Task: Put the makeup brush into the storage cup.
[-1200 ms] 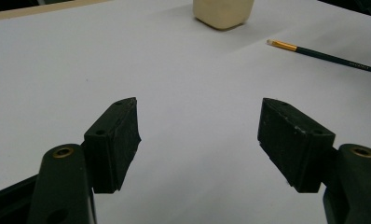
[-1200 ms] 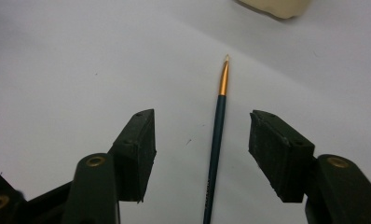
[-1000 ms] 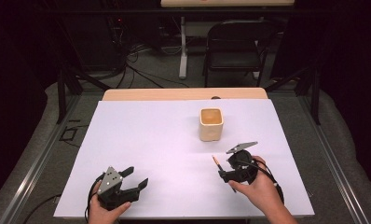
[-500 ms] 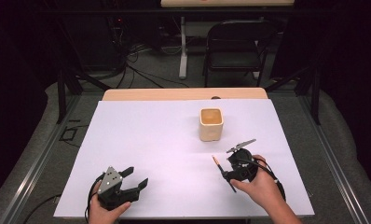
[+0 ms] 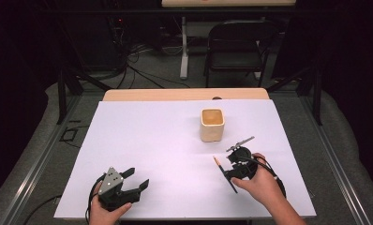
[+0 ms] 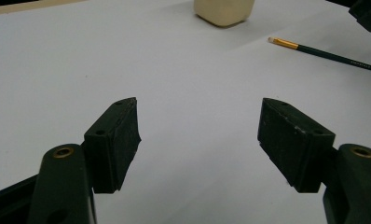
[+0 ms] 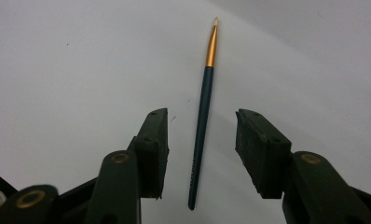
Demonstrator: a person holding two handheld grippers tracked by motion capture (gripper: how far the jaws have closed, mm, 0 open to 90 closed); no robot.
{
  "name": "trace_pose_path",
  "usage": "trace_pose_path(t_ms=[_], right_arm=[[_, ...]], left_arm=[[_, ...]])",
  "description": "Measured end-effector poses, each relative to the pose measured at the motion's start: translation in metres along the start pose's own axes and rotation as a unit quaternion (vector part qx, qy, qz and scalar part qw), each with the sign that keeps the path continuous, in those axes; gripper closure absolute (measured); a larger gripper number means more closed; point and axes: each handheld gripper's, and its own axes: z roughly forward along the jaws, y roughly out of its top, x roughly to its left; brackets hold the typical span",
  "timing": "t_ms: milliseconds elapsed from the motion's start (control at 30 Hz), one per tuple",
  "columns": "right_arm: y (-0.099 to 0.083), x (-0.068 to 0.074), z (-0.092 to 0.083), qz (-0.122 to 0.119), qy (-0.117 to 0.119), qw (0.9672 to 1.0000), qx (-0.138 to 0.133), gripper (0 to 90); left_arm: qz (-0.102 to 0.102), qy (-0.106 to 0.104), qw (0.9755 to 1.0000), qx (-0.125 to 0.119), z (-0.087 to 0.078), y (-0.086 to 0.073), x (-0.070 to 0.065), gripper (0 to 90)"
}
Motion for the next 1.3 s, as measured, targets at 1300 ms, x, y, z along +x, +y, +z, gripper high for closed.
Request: trace_pose_path(t_ms=[1300], right_arm=[[0.05,0.002,0.026,-0.011,-0.008,0.9966,0.081,50.9]], left_arm=[[-0.002,-0.006,1.0,0.008,0.001,-0.001,0.001,29.2]])
